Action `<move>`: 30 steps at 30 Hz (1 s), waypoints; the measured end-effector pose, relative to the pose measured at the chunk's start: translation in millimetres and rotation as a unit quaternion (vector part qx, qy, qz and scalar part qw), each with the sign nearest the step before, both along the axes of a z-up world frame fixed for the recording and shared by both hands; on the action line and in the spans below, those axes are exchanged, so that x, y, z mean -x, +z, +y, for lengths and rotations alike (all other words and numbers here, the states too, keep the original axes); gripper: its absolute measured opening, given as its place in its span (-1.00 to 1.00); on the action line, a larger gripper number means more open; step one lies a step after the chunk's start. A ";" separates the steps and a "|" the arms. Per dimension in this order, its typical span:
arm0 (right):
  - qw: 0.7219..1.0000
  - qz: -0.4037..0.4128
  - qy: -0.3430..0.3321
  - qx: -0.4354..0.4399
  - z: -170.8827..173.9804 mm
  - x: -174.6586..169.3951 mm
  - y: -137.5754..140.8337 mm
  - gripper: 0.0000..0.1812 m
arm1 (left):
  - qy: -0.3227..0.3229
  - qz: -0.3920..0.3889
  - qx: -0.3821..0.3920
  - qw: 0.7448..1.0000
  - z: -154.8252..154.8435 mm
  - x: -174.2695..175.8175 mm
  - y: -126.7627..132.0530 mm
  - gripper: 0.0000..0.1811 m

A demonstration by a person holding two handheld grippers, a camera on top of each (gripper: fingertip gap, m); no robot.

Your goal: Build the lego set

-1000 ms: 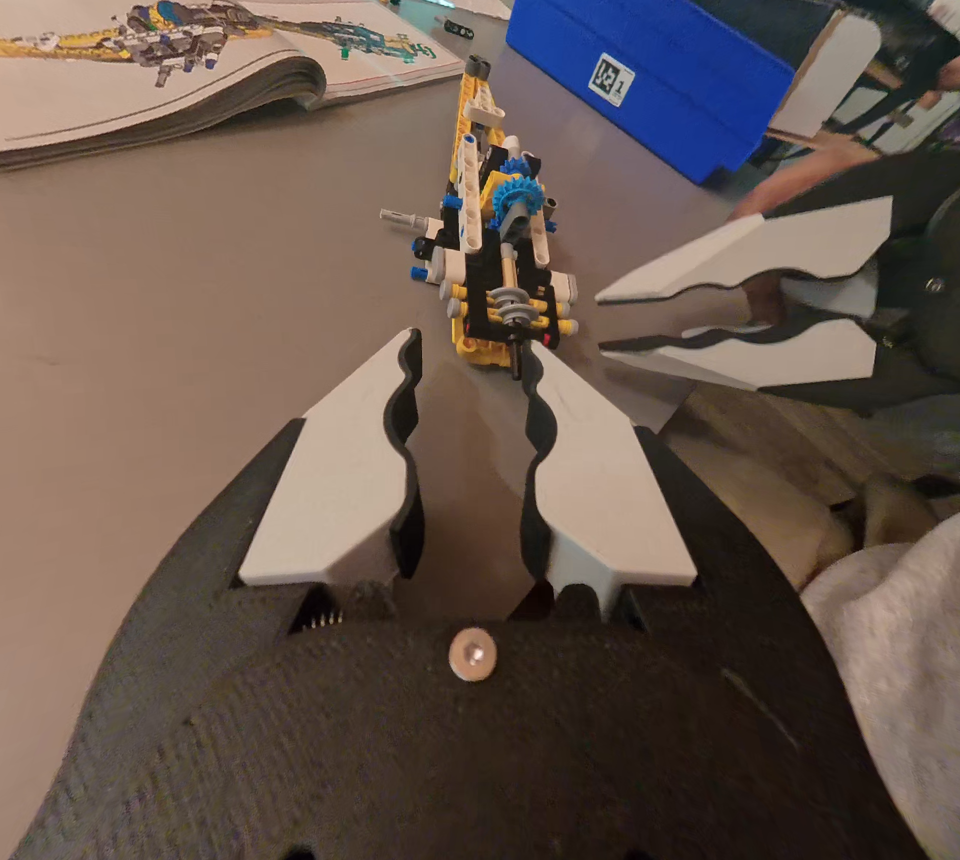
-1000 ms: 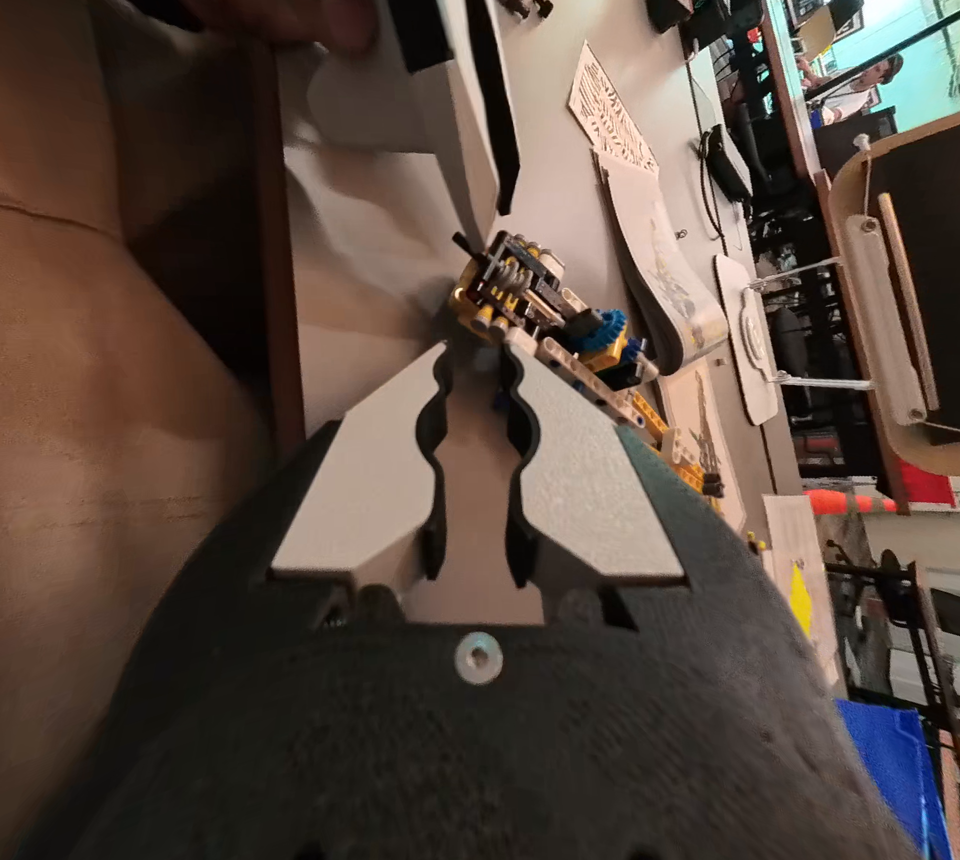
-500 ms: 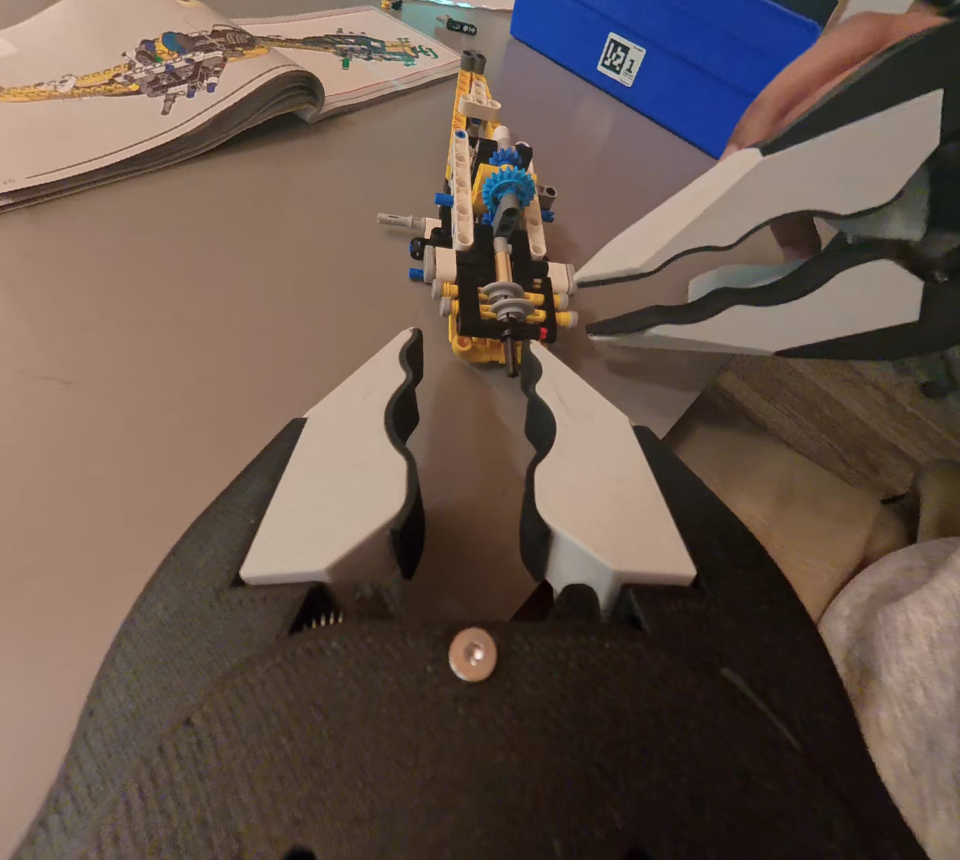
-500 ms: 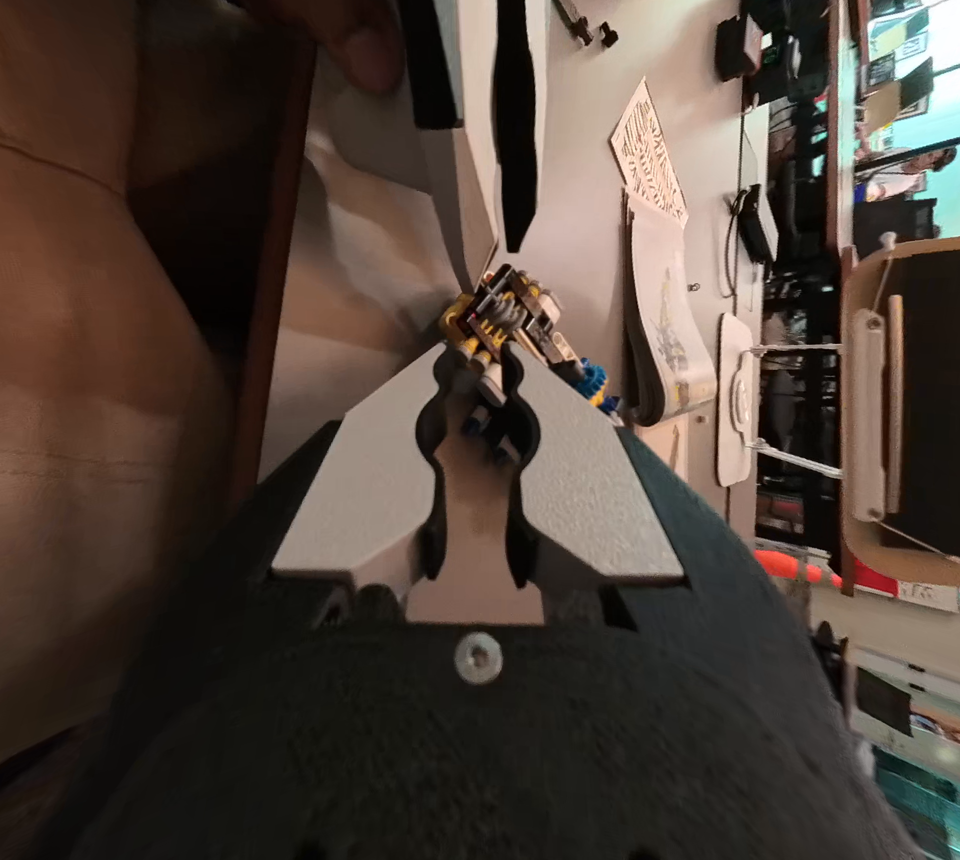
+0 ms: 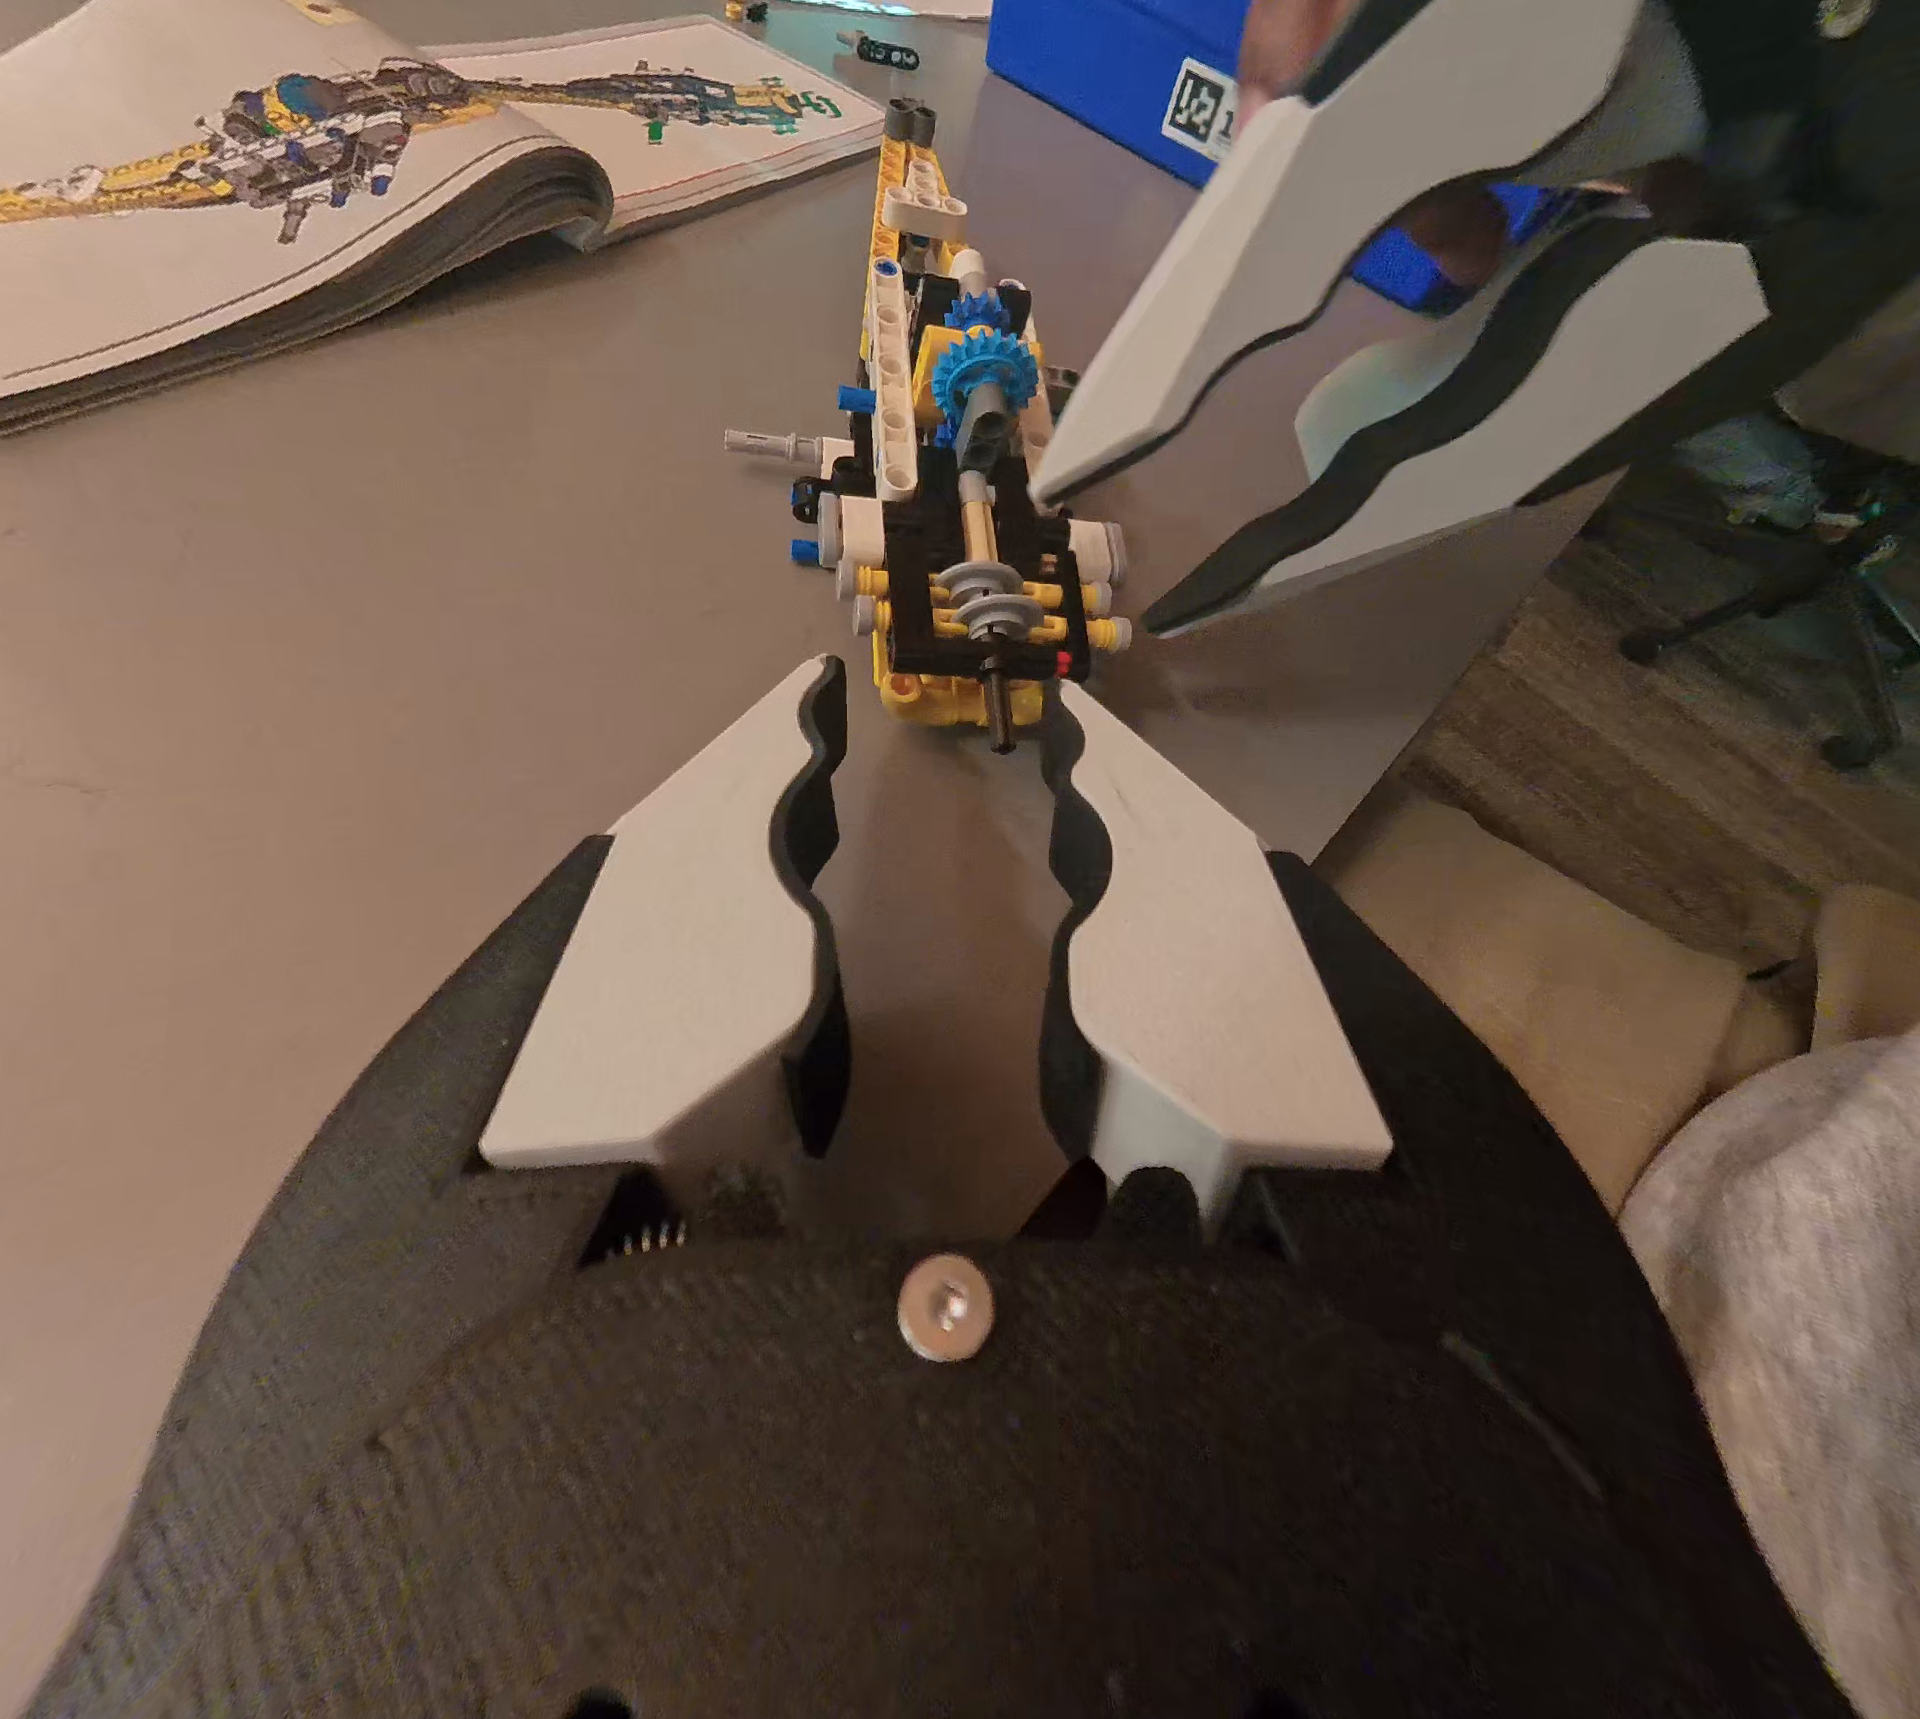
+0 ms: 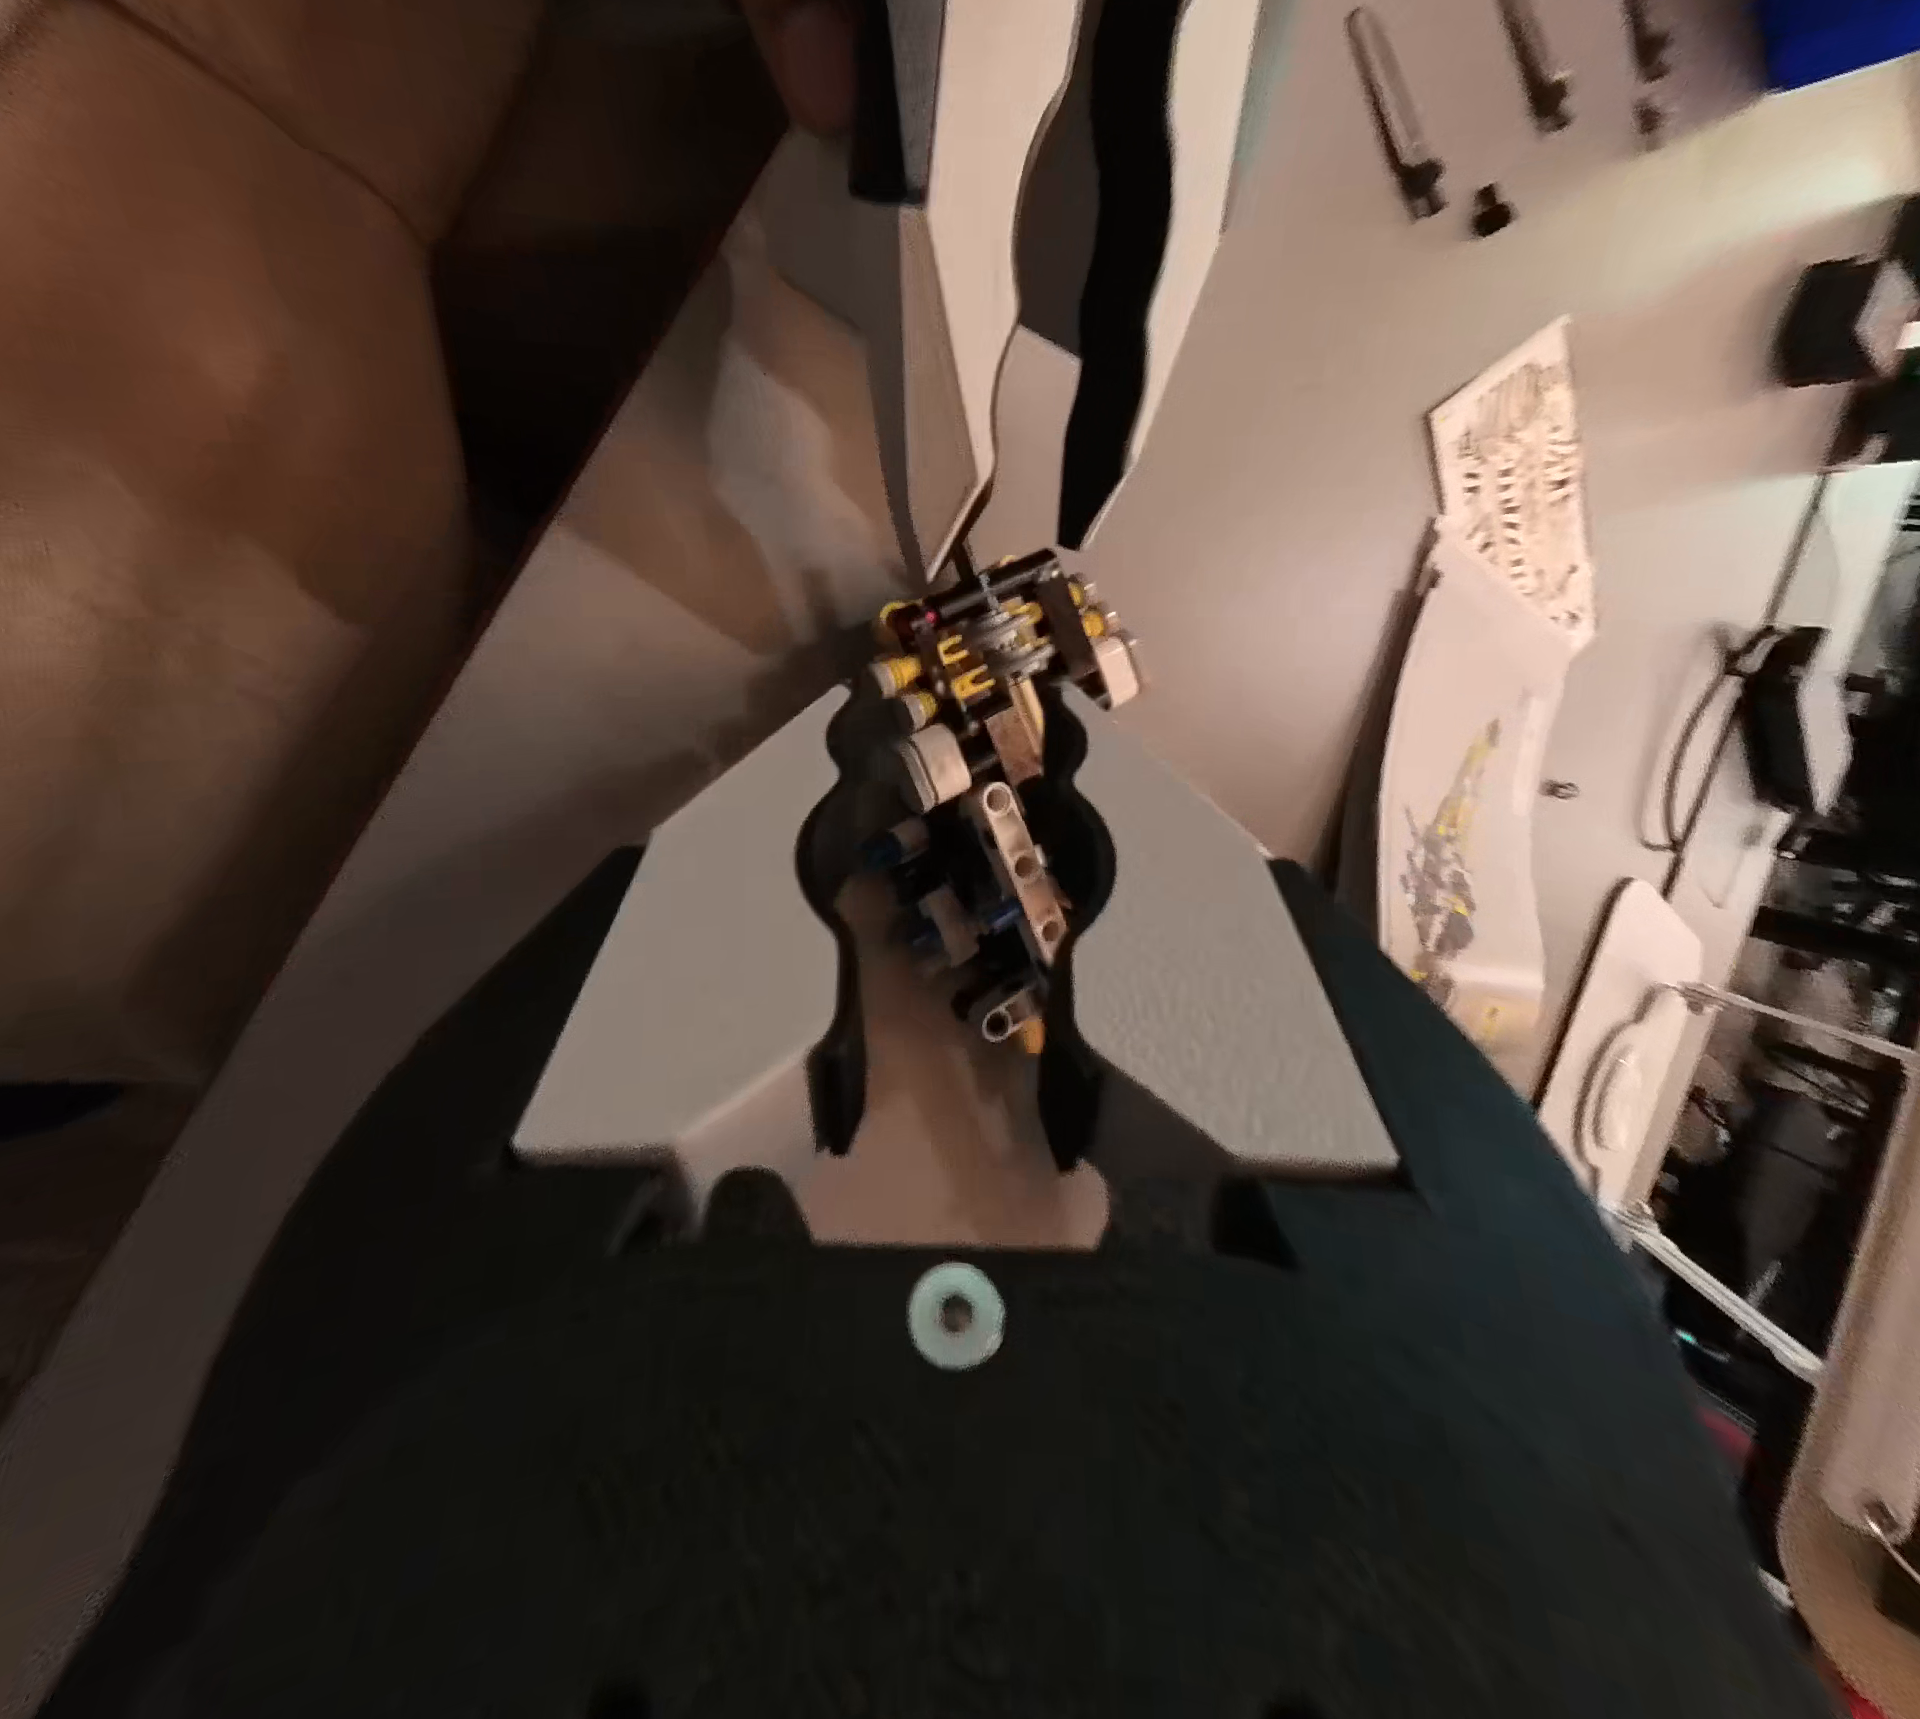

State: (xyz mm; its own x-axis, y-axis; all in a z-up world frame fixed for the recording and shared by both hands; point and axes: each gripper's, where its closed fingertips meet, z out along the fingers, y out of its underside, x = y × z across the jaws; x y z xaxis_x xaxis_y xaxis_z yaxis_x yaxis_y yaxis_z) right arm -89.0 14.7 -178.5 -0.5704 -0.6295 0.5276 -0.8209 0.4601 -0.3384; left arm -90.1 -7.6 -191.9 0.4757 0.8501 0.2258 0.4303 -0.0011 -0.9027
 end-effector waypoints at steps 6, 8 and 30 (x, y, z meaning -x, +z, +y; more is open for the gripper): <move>0.998 0.006 0.016 -0.054 -0.5 5.7 -15.5 -0.63 | -0.007 -0.002 0.000 1.000 2.3 -0.4 -0.1 -0.58; 0.998 0.003 0.020 -0.051 -3.2 4.4 -14.5 -0.70 | -0.013 -0.001 0.003 1.000 4.8 -1.3 -0.5 -0.61; 0.999 -0.015 -0.016 -0.036 -0.3 3.3 -14.5 -0.67 | -0.010 -0.006 -0.001 1.000 4.6 -0.7 -0.5 -0.66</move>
State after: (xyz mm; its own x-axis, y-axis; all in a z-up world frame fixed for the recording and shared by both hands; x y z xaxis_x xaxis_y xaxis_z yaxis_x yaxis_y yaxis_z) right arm -92.3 14.4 -193.0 -0.6060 -0.6463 0.4638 -0.7951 0.5110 -0.3268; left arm -89.3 -3.1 -192.3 0.4903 0.8397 0.2336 0.4406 -0.0075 -0.8977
